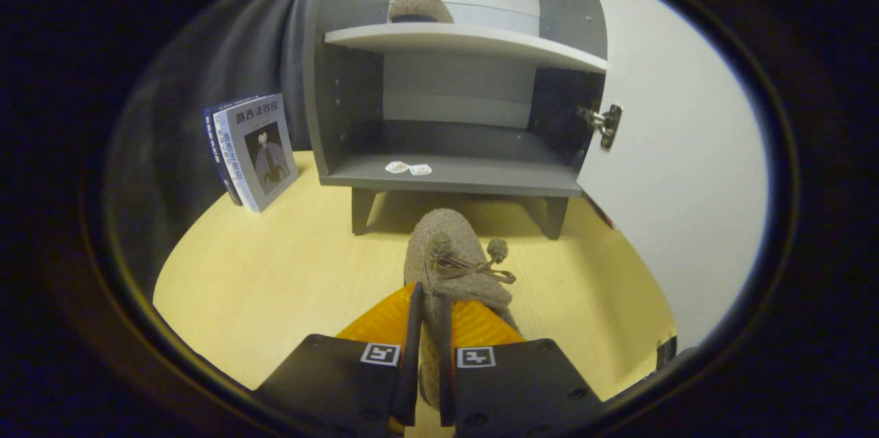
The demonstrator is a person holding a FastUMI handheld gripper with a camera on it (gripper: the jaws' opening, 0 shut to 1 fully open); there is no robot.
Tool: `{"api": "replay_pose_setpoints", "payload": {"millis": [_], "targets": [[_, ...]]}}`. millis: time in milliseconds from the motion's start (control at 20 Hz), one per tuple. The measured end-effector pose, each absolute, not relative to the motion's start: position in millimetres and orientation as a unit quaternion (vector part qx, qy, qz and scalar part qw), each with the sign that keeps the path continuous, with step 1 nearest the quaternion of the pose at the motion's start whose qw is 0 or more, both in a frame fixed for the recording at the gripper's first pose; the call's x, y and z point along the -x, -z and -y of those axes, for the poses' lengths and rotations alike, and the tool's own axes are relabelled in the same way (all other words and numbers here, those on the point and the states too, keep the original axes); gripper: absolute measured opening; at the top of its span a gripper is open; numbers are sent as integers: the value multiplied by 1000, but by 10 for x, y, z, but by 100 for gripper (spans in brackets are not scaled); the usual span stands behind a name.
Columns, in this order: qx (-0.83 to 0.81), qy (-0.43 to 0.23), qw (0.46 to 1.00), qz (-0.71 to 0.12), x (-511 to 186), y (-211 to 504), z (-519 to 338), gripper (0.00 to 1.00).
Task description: Open the shoe cabinet door, grab the shoes and put them into the shoe cabinet, then close the shoe cabinet door.
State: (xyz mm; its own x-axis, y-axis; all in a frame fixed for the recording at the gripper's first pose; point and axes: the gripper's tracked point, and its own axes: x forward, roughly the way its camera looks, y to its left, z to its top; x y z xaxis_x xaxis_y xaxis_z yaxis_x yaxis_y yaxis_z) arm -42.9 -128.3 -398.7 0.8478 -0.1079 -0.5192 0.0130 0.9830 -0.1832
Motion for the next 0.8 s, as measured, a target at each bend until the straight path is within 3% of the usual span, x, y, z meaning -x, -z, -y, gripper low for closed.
{"api": "replay_pose_setpoints", "payload": {"millis": [800], "targets": [[100,-10,985,-142,335,1802,1280,16]]}}
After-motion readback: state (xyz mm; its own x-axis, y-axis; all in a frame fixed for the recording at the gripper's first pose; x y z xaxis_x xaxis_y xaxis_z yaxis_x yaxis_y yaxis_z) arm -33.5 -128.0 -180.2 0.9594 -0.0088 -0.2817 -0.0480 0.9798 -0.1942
